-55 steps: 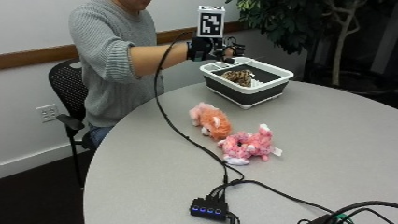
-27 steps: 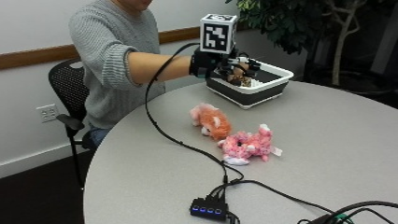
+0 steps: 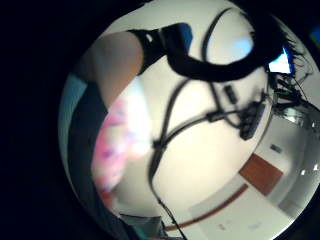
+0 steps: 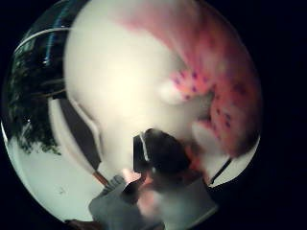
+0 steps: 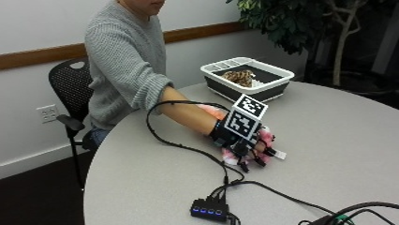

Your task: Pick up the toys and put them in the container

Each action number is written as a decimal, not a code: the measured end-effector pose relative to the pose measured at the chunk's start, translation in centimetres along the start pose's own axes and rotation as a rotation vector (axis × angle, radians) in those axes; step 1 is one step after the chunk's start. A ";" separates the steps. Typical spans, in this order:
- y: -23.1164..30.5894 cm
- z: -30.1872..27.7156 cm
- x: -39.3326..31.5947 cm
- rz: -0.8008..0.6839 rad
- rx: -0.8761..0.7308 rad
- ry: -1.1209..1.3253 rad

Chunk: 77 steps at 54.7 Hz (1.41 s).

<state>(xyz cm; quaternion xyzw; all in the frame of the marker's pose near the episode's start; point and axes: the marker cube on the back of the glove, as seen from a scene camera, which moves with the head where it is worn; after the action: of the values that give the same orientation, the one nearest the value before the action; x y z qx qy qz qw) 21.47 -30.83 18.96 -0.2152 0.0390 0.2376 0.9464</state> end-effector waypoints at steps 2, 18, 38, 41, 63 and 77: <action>0.0 0.2 0.1 -0.007 0.016 -0.005; -0.2 -0.1 -0.2 -0.022 0.262 0.064; 1.9 -14.0 0.7 -0.032 0.529 -0.074; 3.1 -16.8 0.6 -0.044 0.558 -0.069; 9.2 -21.9 -25.7 -0.483 0.548 -0.238; 13.0 -19.9 -42.9 -0.685 0.528 -0.149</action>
<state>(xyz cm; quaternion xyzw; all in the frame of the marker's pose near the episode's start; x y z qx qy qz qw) -22.00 -47.55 3.45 0.0512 -0.0437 -0.0934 0.9933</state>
